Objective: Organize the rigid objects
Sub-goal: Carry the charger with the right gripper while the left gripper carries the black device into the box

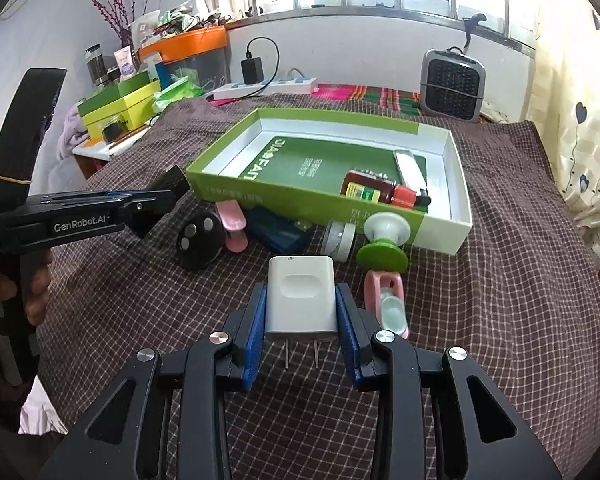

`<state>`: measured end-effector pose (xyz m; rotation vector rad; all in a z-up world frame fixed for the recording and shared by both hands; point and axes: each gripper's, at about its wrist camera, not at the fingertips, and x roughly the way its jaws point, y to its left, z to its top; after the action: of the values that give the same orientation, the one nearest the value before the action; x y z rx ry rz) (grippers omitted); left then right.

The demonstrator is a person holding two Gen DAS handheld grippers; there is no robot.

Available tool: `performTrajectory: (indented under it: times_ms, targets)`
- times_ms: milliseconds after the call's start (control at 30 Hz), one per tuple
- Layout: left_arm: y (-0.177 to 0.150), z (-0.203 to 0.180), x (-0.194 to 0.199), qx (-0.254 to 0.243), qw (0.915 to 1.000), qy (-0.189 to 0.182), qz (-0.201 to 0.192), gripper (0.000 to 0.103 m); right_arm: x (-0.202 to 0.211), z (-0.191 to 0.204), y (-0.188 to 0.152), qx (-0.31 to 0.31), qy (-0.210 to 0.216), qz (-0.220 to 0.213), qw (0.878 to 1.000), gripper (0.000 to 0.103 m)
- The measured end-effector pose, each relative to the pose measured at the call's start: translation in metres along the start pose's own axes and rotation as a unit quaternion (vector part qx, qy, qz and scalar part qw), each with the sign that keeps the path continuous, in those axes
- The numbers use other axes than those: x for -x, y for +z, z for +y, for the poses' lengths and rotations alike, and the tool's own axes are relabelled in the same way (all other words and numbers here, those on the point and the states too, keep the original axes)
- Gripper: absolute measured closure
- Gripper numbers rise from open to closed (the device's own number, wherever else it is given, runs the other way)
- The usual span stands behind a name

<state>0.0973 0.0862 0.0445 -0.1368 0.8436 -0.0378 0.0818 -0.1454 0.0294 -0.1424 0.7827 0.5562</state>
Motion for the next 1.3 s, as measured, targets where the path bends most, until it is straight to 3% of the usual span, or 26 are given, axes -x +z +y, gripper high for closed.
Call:
performTrajectory:
  times_ms: [600, 1300]
  targets:
    - [0.044, -0.016, -0.010, -0.013, 0.9994, -0.031, -0.010, 0.081, -0.005, -0.022, 0.057, -0.011, -0.016, -0.019, 1.000, 0.068]
    - [0.085, -0.022, -0.075, -0.019, 0.9992, -0.028, 0.023, 0.081, -0.080, -0.052, 0.107, -0.044, -0.034, 0.024, 0.998, 0.068]
